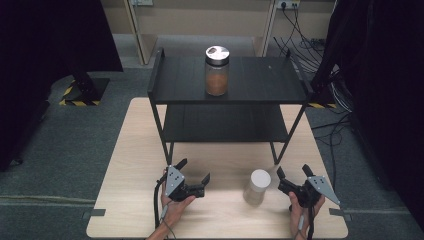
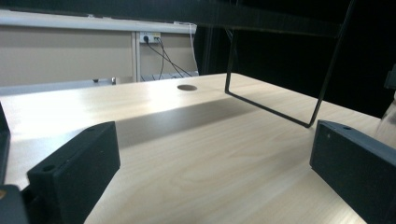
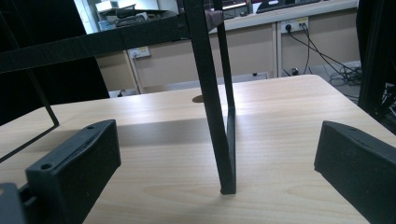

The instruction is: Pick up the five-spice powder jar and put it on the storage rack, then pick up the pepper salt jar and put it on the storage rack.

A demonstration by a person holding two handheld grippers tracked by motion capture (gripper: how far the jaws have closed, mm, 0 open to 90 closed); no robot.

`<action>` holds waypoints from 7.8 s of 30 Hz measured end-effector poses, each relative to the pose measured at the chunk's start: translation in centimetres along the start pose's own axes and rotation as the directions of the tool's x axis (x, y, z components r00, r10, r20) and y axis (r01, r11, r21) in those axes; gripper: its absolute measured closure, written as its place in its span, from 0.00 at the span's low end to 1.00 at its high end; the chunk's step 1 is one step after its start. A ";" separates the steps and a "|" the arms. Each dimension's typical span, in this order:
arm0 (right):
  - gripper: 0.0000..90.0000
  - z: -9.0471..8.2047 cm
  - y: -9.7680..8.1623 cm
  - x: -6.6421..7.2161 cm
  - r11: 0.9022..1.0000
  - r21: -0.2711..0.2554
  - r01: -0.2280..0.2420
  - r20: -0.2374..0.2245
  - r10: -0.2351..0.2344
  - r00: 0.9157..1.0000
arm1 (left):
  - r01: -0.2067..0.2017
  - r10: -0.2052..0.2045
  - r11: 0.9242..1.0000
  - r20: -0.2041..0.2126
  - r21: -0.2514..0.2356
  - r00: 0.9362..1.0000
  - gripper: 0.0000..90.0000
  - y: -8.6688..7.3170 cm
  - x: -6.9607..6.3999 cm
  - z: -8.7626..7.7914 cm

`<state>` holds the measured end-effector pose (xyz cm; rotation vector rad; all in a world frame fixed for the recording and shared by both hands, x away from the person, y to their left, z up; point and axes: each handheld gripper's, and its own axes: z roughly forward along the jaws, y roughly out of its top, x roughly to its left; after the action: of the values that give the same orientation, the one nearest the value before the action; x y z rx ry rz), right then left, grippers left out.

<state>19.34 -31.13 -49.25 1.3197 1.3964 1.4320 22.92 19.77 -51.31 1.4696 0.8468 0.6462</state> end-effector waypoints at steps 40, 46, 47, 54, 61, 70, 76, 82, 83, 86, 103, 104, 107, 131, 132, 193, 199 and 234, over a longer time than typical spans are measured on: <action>0.00 0.2 0.0 -0.1 1.000 0.008 -0.003 -0.011 0.003 1.000 | -0.035 0.037 0.998 -0.036 0.046 0.999 0.01 -0.3 -1.0 -0.3; 0.00 0.2 0.0 -0.1 1.000 0.008 -0.002 -0.013 0.002 1.000 | -0.037 0.039 0.998 -0.033 0.047 0.999 0.01 -0.3 -0.9 -0.3; 0.00 0.2 0.0 -0.1 1.000 0.008 -0.002 -0.013 0.002 1.000 | -0.039 0.041 0.998 -0.032 0.047 0.999 0.01 -0.3 -0.9 -0.3; 0.00 0.1 0.0 -0.1 1.000 0.003 0.003 -0.013 -0.003 1.000 | -0.047 0.048 0.998 -0.024 0.048 0.999 0.01 -0.3 -1.0 -0.2; 0.00 0.1 0.0 0.1 1.000 0.001 0.010 -0.011 -0.010 1.000 | -0.045 0.046 0.998 -0.023 0.048 0.999 0.01 -0.3 -0.9 -0.2; 0.00 -0.4 0.0 -0.7 0.999 -0.029 -0.026 -0.033 0.025 0.999 | -0.042 0.044 0.998 -0.023 0.048 0.999 0.01 -0.2 -0.9 -0.2; 0.00 -1.1 0.3 -0.7 0.999 -0.048 0.009 -0.044 -0.011 0.999 | -0.043 0.045 0.998 -0.022 0.049 0.999 0.01 -0.2 -0.9 -0.2; 0.00 -2.2 0.6 -0.9 0.998 -0.063 0.028 -0.063 -0.032 0.997 | -0.043 0.044 0.998 -0.022 0.049 0.999 0.01 -0.2 -0.9 -0.2; 0.00 -2.5 0.7 -1.0 0.998 -0.063 0.023 -0.070 -0.027 0.997 | -0.043 0.044 0.998 -0.022 0.049 0.999 0.01 -0.2 -0.9 -0.2; 0.00 -3.5 0.6 -1.1 0.997 -0.062 0.044 -0.087 -0.049 0.995 | -0.043 0.044 0.998 -0.022 0.049 0.999 0.01 -0.2 -0.9 -0.2; 0.00 -7.3 -0.1 -1.1 0.998 -0.051 0.044 -0.189 -0.053 0.980 | -0.041 0.043 0.998 -0.022 0.050 0.999 0.01 -0.2 -0.9 -0.2; 0.00 -7.3 -0.1 -1.0 0.997 -0.052 0.052 -0.199 -0.061 0.978 | -0.042 0.043 0.998 -0.022 0.050 0.999 0.01 -0.2 -0.9 -0.2; 0.00 -7.3 -0.2 -0.6 0.997 -0.043 0.057 -0.233 -0.066 0.970 | -0.042 0.043 0.998 -0.022 0.051 0.999 0.01 -0.2 -0.9 -0.2; 0.01 -4.4 -0.5 1.4 0.988 -0.011 0.152 -0.333 -0.147 0.931 | -0.038 0.039 0.998 -0.022 0.051 0.999 0.01 -0.2 -0.9 -0.2; 0.01 -4.2 -0.6 1.4 0.987 -0.010 0.158 -0.334 -0.152 0.930 | -0.037 0.038 0.998 -0.022 0.051 0.999 0.01 -0.2 -0.8 -0.2; 0.39 -0.3 0.1 2.0 0.975 0.047 0.217 -0.381 -0.183 0.906 | -0.037 0.038 0.998 -0.026 0.054 0.999 0.03 -0.2 -0.9 -0.2; 0.39 -0.7 0.6 1.8 0.977 0.028 0.210 -0.385 -0.184 0.905 | -0.032 0.033 0.998 -0.024 0.053 0.999 0.02 -0.2 -0.9 -0.2; 0.39 -1.9 7.3 2.2 0.974 -0.027 0.226 -0.446 -0.214 0.869 | -0.029 0.030 0.998 -0.020 0.053 0.999 0.00 -0.2 -0.8 -0.2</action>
<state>18.21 -30.55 -41.49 0.8323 1.8027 1.6247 22.29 19.26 -51.39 1.5274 0.8646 0.6665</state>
